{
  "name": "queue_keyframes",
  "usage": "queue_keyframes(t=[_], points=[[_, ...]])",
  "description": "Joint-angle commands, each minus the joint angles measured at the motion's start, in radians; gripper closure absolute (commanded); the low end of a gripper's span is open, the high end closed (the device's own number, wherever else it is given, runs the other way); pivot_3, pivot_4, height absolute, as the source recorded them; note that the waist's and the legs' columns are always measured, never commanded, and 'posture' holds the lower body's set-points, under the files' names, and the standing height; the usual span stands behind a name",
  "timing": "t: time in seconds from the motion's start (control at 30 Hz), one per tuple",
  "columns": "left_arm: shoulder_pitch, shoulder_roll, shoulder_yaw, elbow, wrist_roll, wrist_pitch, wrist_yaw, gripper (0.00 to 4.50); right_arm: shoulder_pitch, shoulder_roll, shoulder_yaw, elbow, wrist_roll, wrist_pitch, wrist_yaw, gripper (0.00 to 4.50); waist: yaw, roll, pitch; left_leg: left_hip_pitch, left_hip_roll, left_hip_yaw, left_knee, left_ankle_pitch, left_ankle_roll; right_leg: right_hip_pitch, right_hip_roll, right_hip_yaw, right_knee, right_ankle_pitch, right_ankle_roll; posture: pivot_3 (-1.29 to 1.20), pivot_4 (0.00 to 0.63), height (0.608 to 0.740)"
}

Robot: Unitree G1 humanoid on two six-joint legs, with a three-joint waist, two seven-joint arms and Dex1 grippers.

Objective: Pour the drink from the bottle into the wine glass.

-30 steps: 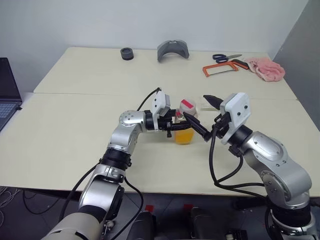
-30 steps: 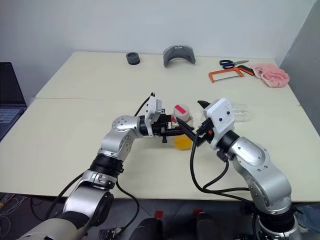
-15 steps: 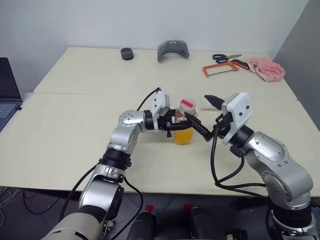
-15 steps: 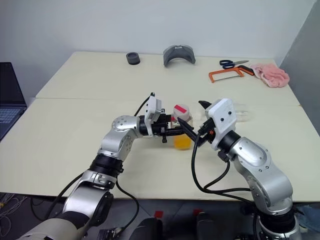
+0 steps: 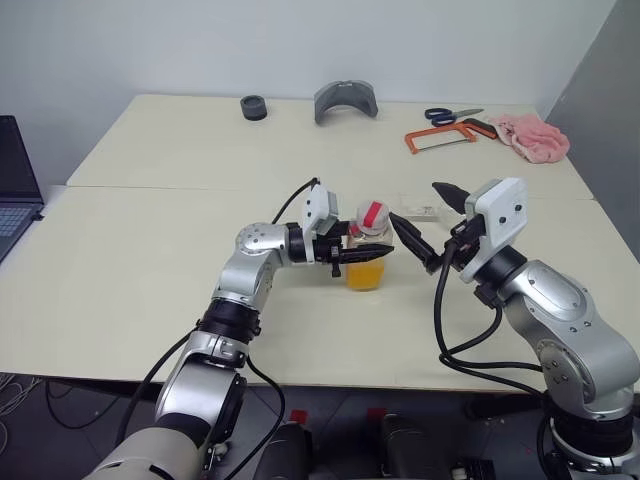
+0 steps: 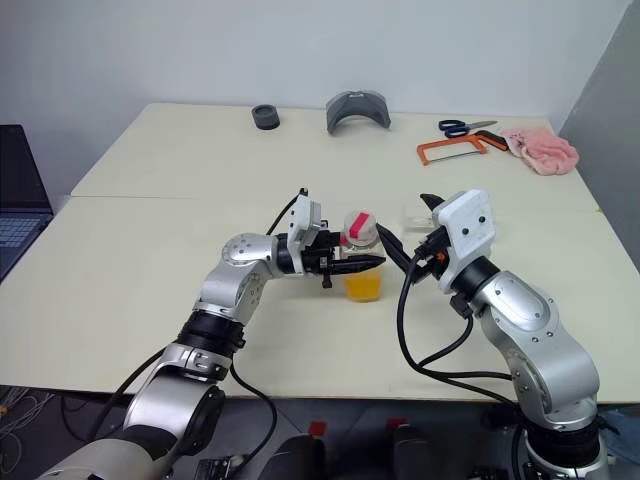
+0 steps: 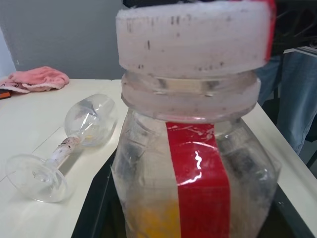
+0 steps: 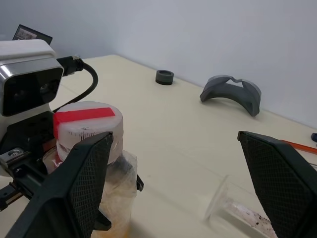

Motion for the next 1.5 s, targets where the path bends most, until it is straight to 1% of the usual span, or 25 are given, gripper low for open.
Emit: queue_keyframes(t=[0.03,0.4,0.63,1.07,1.5], points=[[-0.011,-0.005,-0.001,-0.049,-0.011,-0.011,-0.003,2.84,-0.004,-0.005,-0.013,-0.034,0.013,-0.001,0.005,0.20,0.000,0.000,0.000,0.000,0.000,0.000,0.000,0.000,0.000,0.000,0.000,0.000,0.000,0.000,0.000,0.00,0.150,0.740],[-0.008,-0.007,0.001,-0.050,-0.010,-0.012,0.003,2.84,0.005,0.000,0.006,-0.074,0.078,0.013,0.040,0.20,0.000,0.000,0.000,0.000,0.000,0.000,0.000,0.000,0.000,0.000,0.000,0.000,0.000,0.000,0.000,0.00,0.150,0.740],[-0.009,-0.008,0.001,-0.049,-0.010,-0.013,0.003,2.84,0.009,0.000,0.019,-0.078,0.084,0.012,0.033,0.20,0.000,0.000,0.000,0.000,0.000,0.000,0.000,0.000,0.000,0.000,0.000,0.000,0.000,0.000,0.000,0.00,0.150,0.740],[-0.014,-0.004,0.001,-0.041,-0.006,-0.016,-0.001,2.84,0.029,-0.018,-0.014,-0.068,0.097,0.005,0.043,0.20,0.000,0.000,0.000,0.000,0.000,0.000,0.000,0.000,0.000,0.000,0.000,0.000,0.000,0.000,0.000,0.00,0.150,0.740],[-0.006,0.002,0.003,-0.054,-0.010,-0.011,0.001,2.84,0.054,-0.113,-0.094,-0.083,0.281,0.046,0.157,0.20,0.001,0.000,0.000,0.000,0.000,0.000,0.000,0.000,0.000,0.000,0.000,0.000,0.000,0.000,0.000,0.00,0.150,0.740]])
